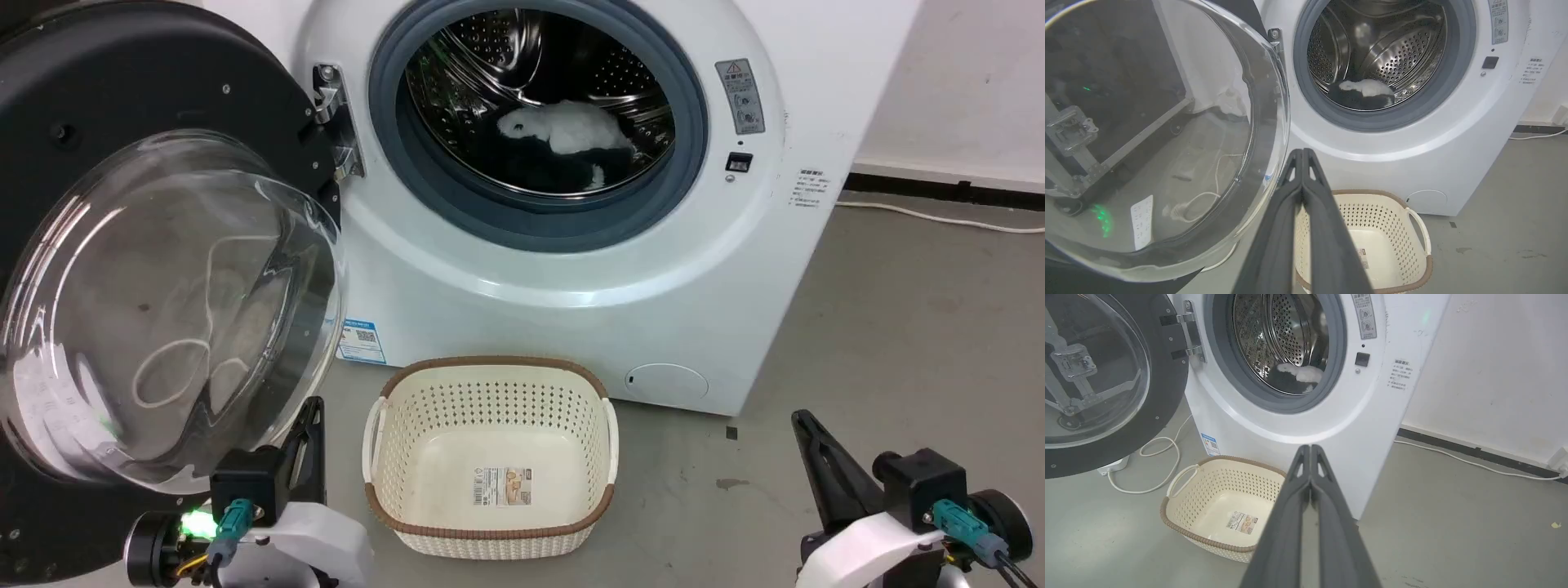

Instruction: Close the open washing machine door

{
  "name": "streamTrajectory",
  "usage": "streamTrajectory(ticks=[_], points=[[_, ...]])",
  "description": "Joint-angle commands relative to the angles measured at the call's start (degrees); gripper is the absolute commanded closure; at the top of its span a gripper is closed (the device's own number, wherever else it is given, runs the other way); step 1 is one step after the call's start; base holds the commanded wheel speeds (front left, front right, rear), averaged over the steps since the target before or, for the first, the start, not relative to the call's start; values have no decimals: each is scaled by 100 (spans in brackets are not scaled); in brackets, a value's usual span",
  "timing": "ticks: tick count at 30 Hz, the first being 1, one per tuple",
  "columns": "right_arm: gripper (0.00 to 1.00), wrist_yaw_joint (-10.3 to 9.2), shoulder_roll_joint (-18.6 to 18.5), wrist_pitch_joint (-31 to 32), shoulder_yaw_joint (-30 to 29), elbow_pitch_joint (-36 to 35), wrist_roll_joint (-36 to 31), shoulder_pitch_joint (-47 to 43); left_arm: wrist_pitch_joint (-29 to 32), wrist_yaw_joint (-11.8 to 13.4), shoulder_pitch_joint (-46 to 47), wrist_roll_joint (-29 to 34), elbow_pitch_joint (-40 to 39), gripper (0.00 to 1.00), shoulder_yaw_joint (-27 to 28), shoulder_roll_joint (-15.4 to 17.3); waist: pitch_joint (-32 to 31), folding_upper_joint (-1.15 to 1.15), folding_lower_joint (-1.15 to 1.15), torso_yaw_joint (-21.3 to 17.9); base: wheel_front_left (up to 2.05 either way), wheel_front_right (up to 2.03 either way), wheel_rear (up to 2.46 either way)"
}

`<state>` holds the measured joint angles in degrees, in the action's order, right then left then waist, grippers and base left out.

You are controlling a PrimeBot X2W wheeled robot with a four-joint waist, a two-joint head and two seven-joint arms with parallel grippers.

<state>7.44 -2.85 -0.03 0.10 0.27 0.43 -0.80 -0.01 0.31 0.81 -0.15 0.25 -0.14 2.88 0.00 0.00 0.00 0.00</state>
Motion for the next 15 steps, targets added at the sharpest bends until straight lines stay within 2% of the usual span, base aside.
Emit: streamTrajectory(ticks=[1,15], points=[[100,5,-3,3,-10,-27,-43,80,1,-31,-81,15,-25,100,14,-1,0,0,0,0,0,0,0],[100,5,-3,3,-10,-27,-43,80,1,-31,-81,15,-25,100,14,-1,0,0,0,0,0,0,0]])
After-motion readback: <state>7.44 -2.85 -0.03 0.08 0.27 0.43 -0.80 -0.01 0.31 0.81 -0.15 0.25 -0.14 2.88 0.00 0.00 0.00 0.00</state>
